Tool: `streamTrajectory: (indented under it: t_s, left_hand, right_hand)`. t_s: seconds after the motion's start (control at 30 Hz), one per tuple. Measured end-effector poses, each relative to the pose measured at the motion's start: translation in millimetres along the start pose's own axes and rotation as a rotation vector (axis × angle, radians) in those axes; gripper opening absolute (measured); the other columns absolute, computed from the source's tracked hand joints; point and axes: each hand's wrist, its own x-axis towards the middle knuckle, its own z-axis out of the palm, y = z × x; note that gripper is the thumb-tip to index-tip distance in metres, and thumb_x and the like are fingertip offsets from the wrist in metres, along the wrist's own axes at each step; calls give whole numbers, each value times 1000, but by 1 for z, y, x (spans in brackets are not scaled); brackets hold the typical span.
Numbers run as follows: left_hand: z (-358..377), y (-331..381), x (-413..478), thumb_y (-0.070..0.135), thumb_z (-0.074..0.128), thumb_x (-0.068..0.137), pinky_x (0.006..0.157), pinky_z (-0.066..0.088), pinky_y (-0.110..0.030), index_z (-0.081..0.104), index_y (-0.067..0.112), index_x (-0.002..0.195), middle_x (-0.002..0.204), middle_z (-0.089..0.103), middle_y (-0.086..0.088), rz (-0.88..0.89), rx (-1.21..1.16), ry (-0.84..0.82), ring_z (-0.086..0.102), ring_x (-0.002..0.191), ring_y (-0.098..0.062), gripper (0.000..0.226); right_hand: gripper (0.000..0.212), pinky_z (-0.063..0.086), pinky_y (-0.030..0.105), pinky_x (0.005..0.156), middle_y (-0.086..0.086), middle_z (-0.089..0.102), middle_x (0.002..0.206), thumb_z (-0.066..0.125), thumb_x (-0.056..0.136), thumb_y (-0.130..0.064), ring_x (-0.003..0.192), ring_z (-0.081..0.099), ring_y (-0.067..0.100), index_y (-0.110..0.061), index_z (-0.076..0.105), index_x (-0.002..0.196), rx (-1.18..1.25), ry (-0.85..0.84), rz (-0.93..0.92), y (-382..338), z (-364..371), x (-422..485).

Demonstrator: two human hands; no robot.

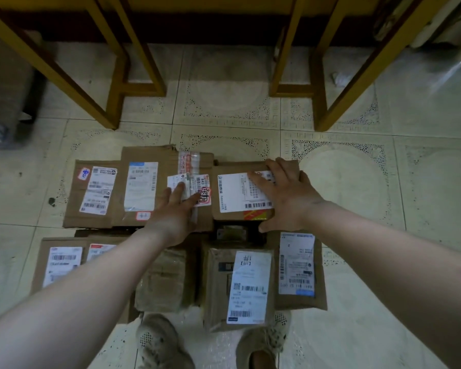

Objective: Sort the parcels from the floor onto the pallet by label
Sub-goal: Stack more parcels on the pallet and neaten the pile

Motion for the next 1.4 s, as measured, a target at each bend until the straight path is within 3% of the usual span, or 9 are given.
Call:
streamTrajectory:
  t_s: [0.17, 0.4, 0.5, 0.67, 0.83, 1.0, 1.13, 1.27, 1.4]
  left_hand:
    - [-5, -5, -7, 36, 57, 90, 115, 9, -48, 7, 39, 149, 158, -13, 2, 4, -26, -2, -12, 144, -27, 77]
    - [-12, -17, -31, 39, 53, 90, 115, 8, -46, 8, 38, 149, 159, -8, 1, 17, -35, -51, -8, 145, -23, 74]
    - [-10, -23, -38, 38, 54, 91, 116, 9, -46, 10, 37, 149, 159, -6, 2, 56, -22, -28, -6, 145, -23, 74]
    - [9, -40, -66, 44, 42, 94, 116, 11, -51, 14, 30, 149, 159, 5, -3, 184, 50, 93, 0, 145, -25, 63]
    - [45, -55, -103, 65, 35, 87, 112, -6, -46, 7, 38, 149, 159, -9, 3, 291, 186, 126, -15, 143, -18, 73]
    - [83, -54, -121, 78, 46, 72, 107, -15, -55, -27, 46, 136, 137, -51, 8, 275, 265, 92, -50, 124, -19, 102]
    - [98, -50, -118, 70, 60, 68, 106, -11, -61, -31, 52, 130, 144, -39, 8, 235, 235, 69, -41, 129, -24, 112]
    - [108, -51, -113, 53, 69, 73, 109, 2, -60, -36, 55, 127, 150, -31, 13, 231, 186, 95, -29, 136, -21, 118]
    - [112, -52, -113, 47, 71, 73, 110, 3, -59, -38, 52, 128, 147, -34, 17, 222, 178, 134, -26, 138, -20, 122]
  right_hand:
    - [123, -8, 62, 112, -1, -29, 155, 62, 60, -79, 138, -33, 25, -43, -19, 145, -30, 27, 16, -3, -1, -1]
    - [123, -4, 64, 112, -1, -22, 156, 62, 60, -78, 140, -26, 28, -38, -14, 148, -72, 63, 68, -17, -1, -13]
    - [120, -8, 61, 110, -1, -19, 158, 59, 62, -78, 141, -25, 28, -38, -14, 147, -64, 119, 117, -27, 2, -23]
    - [103, -14, 48, 108, 1, -17, 159, 39, 71, -83, 144, -21, 23, -40, -16, 146, -1, 199, 175, -63, 26, -70]
    - [106, -12, 51, 111, -2, -28, 156, 44, 72, -81, 140, -31, 22, -41, -21, 145, 60, 17, 141, -113, 81, -119]
    - [121, -18, 59, 105, -3, -53, 138, 62, 72, -71, 129, -46, 24, -49, -46, 123, 30, -97, 128, -142, 128, -125]
    - [129, -13, 65, 106, -7, -64, 124, 68, 76, -59, 120, -54, 23, -46, -54, 116, 24, -77, 131, -142, 146, -119]
    - [120, -8, 62, 109, -8, -67, 119, 62, 89, -34, 116, -55, 21, -45, -56, 114, 14, -13, 128, -137, 150, -113]
    - [117, -8, 59, 111, -3, -59, 128, 57, 92, -24, 119, -53, 22, -42, -57, 111, -40, 13, 130, -131, 143, -105]
